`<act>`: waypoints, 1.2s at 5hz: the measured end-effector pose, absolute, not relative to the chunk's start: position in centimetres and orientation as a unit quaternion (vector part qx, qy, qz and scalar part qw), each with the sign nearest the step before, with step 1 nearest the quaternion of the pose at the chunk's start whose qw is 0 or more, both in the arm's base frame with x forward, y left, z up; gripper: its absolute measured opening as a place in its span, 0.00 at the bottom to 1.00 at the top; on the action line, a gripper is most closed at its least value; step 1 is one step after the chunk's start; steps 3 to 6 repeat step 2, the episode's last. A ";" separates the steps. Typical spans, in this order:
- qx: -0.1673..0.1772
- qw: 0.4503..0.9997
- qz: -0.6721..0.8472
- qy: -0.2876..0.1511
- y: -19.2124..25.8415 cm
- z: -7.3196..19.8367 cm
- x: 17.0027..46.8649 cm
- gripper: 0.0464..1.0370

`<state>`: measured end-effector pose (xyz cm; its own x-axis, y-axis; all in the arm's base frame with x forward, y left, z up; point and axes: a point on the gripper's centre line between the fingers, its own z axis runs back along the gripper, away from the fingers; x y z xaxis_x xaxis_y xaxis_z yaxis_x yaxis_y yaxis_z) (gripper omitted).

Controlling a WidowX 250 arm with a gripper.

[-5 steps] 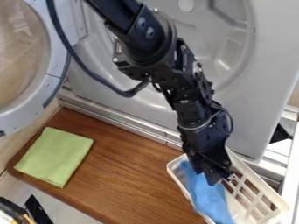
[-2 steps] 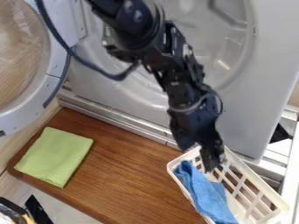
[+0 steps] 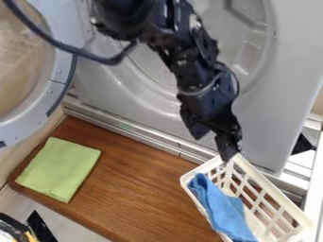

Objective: Take the blue cloth out from the machine and put it in the white basket

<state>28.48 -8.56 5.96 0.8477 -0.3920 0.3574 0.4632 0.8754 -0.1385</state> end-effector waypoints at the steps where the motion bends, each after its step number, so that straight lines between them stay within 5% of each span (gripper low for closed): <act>1: -0.102 0.955 -0.207 -0.184 -7.6 8.1 28.2 0.96; 2: -0.076 0.960 -0.188 -0.195 -6.6 8.8 27.6 0.96; 6: -0.076 0.960 -0.188 -0.195 -6.6 8.8 27.6 0.96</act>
